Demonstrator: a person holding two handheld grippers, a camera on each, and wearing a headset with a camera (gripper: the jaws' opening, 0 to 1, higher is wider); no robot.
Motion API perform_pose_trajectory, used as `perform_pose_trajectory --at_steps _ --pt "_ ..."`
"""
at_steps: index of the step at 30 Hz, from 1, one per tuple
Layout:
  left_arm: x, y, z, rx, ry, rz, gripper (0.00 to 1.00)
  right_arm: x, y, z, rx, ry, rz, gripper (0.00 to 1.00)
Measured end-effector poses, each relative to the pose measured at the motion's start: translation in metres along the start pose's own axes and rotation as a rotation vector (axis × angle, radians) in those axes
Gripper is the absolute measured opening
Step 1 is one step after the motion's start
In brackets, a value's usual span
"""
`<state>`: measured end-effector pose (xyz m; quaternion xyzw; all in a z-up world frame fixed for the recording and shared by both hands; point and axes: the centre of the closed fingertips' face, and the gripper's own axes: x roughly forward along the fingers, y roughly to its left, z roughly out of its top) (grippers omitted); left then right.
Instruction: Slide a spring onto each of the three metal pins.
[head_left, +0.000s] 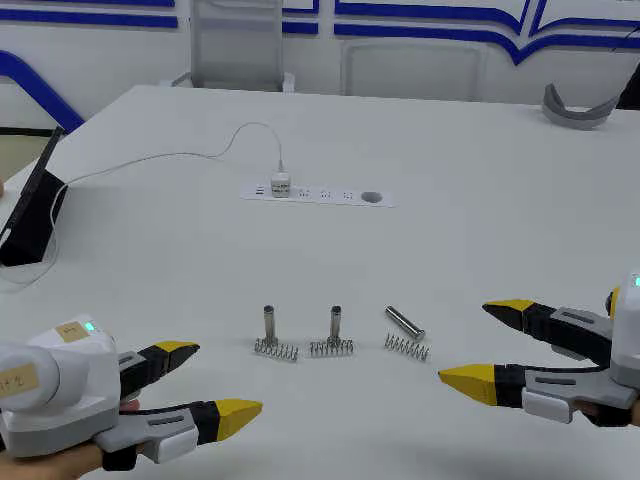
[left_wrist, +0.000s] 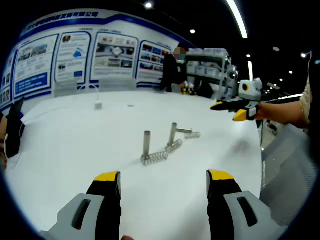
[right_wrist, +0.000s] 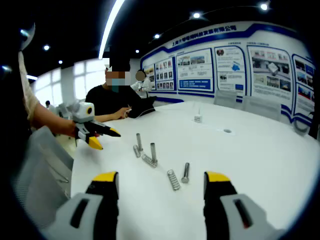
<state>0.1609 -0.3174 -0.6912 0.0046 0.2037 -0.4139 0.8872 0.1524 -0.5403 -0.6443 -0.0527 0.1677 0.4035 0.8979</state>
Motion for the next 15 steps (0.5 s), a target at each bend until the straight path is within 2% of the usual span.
perform_pose_trajectory --at_steps 15 --pt "0.0032 -0.0019 -0.0028 -0.010 0.001 0.007 0.71 -0.0005 -0.0006 -0.0039 0.014 0.007 -0.003 0.70"
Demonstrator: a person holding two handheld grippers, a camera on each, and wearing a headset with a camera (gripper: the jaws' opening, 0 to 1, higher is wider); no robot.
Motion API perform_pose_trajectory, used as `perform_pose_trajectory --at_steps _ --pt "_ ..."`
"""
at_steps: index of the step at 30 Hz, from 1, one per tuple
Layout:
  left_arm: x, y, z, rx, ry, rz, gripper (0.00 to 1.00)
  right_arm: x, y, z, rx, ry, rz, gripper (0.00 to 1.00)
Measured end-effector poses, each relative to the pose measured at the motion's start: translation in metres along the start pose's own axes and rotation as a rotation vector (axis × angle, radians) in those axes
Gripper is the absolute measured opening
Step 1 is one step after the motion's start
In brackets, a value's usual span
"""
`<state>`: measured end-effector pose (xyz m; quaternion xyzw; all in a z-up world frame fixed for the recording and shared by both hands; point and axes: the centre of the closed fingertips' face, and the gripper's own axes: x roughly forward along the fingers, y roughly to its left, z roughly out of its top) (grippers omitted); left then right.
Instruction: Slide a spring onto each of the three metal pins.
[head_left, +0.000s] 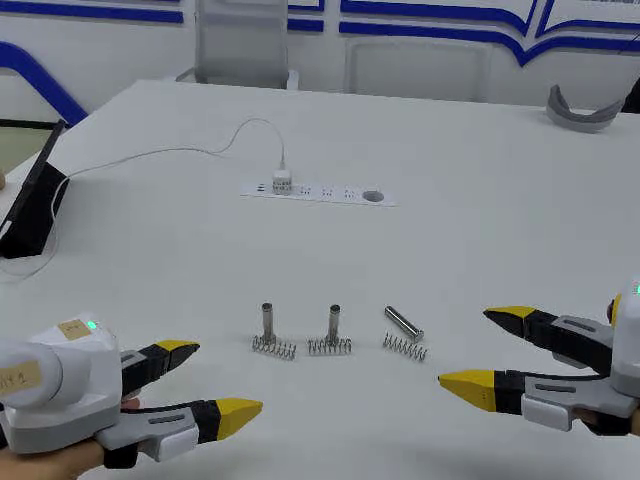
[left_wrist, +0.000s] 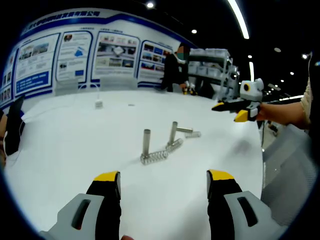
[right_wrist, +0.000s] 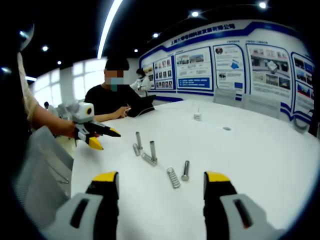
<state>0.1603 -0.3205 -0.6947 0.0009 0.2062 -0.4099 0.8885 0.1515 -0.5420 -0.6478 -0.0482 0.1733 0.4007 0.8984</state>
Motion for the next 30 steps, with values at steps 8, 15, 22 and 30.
perform_pose_trajectory --at_steps 8,15,22,30 --pt "0.000 -0.003 -0.002 0.002 0.013 -0.006 0.71 0.000 0.002 -0.002 0.008 0.014 -0.004 0.69" --pt "0.001 -0.002 -0.004 -0.013 0.007 -0.005 0.71 0.001 0.000 -0.001 0.027 0.018 -0.011 0.68" --pt "0.003 0.000 -0.003 -0.018 -0.001 -0.005 0.71 0.001 -0.005 0.001 0.020 0.024 -0.015 0.67" --pt "0.003 0.002 -0.001 -0.010 -0.003 -0.003 0.71 0.004 -0.009 0.007 0.016 0.030 -0.020 0.65"
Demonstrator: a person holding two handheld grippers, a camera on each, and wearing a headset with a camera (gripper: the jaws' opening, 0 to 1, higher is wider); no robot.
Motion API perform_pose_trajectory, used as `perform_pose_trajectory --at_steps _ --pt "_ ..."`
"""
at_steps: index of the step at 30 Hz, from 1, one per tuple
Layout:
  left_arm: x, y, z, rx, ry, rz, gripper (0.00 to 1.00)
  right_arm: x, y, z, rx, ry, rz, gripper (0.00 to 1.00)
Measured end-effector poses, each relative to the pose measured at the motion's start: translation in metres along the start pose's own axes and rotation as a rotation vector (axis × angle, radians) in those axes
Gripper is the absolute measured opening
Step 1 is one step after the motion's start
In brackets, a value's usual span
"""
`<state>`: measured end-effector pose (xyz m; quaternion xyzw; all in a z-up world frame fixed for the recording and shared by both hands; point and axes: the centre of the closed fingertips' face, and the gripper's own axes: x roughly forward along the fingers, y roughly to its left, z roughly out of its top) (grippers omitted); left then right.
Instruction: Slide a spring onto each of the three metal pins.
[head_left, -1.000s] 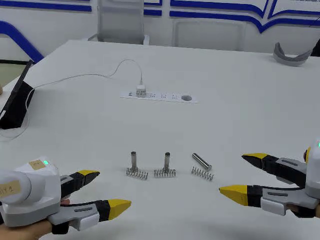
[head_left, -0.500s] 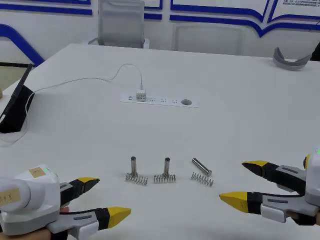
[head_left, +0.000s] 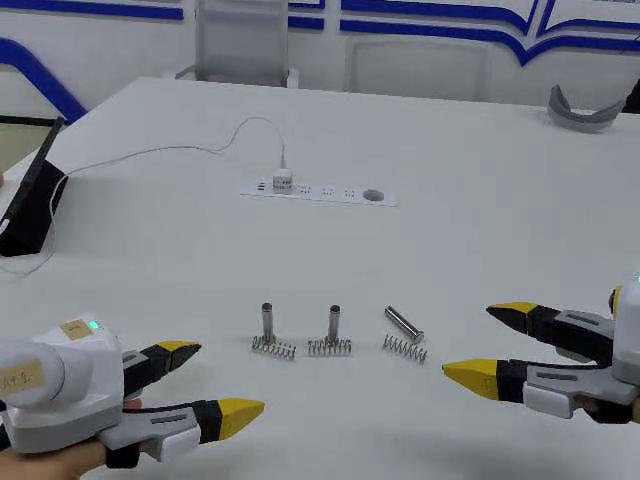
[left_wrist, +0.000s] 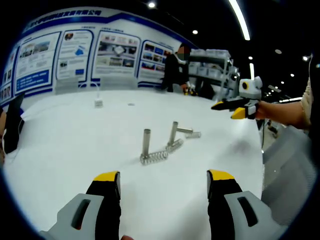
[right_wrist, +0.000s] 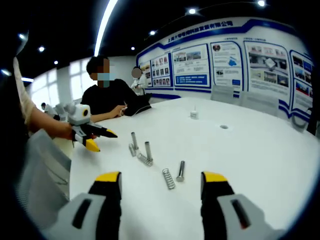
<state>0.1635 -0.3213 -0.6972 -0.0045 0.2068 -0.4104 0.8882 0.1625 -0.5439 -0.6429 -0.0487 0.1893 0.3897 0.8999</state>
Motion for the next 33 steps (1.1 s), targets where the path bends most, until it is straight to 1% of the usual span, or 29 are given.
perform_pose_trajectory --at_steps 7,14,19,21,26,29,30,31,33 --pt "-0.002 0.001 0.000 0.005 0.000 0.006 0.71 0.008 -0.005 0.004 0.001 0.023 -0.007 0.61" --pt "-0.002 0.001 0.002 0.008 -0.003 0.008 0.71 0.021 -0.014 0.009 -0.006 0.071 -0.017 0.54" --pt "-0.002 -0.001 0.001 0.016 0.003 0.006 0.71 0.034 -0.020 0.011 -0.003 0.115 -0.025 0.47" --pt "-0.002 -0.002 0.001 0.023 0.006 0.005 0.71 0.039 -0.022 0.010 -0.009 0.138 -0.026 0.46" --pt "-0.002 -0.003 0.002 0.027 0.005 0.005 0.71 0.053 -0.027 0.005 -0.019 0.202 -0.038 0.41" --pt "-0.002 -0.003 0.003 0.025 0.004 0.006 0.71 0.061 -0.032 0.004 -0.010 0.224 -0.045 0.37" --pt "-0.002 -0.003 0.003 0.026 0.005 0.006 0.71 0.063 -0.035 0.001 -0.005 0.250 -0.055 0.35" --pt "-0.002 -0.003 0.003 0.026 0.005 0.006 0.71 0.066 -0.036 0.001 -0.006 0.253 -0.054 0.32" --pt "-0.002 -0.004 0.003 0.029 0.006 0.005 0.71 0.070 -0.041 0.000 0.003 0.265 -0.065 0.30"
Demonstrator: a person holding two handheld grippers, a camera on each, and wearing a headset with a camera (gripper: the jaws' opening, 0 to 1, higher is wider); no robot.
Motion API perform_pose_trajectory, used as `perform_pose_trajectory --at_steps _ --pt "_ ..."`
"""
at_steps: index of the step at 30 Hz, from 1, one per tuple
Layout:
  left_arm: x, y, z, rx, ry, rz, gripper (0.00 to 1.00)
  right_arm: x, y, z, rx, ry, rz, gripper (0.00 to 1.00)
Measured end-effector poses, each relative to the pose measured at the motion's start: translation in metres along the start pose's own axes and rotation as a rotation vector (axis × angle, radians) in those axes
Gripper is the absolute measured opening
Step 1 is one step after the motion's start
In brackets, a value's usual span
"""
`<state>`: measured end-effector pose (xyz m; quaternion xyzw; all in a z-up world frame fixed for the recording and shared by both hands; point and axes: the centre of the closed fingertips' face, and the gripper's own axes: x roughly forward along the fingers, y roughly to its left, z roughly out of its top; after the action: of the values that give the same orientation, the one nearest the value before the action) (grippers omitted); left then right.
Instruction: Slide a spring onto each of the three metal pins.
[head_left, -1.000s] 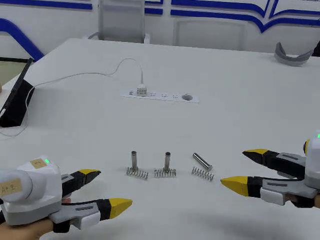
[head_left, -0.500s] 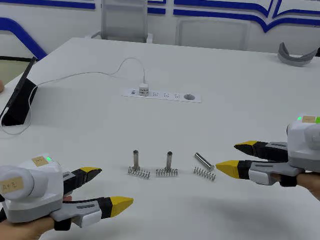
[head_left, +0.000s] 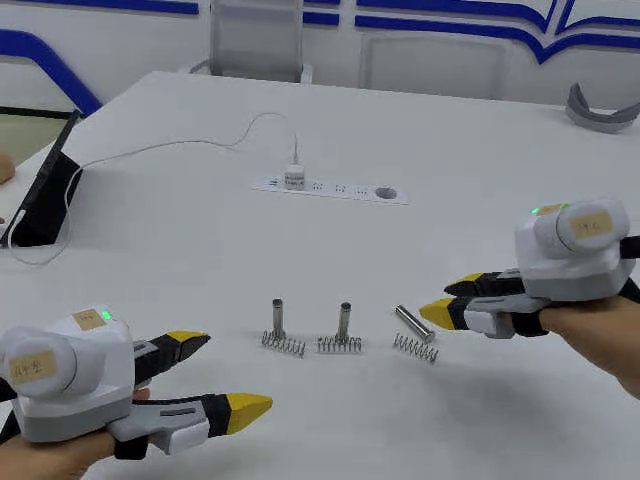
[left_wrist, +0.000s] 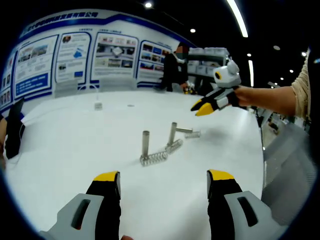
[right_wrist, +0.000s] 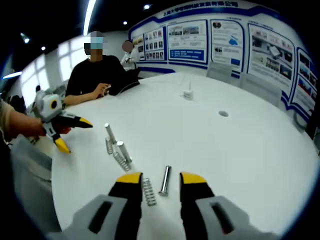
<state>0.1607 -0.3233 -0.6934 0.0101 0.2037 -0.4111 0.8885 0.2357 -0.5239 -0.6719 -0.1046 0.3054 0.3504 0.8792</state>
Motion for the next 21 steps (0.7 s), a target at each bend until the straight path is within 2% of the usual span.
perform_pose_trajectory --at_steps 5,13,21 --pt "0.000 -0.001 -0.001 0.010 0.008 -0.003 0.71 0.012 -0.005 -0.001 -0.002 0.052 -0.020 0.26" --pt "0.002 -0.001 -0.002 0.008 0.013 -0.006 0.70 0.035 -0.004 -0.008 -0.003 0.150 -0.012 0.18" --pt "0.002 0.000 -0.006 0.008 0.023 -0.007 0.70 0.053 -0.004 -0.018 0.011 0.218 -0.023 0.16"
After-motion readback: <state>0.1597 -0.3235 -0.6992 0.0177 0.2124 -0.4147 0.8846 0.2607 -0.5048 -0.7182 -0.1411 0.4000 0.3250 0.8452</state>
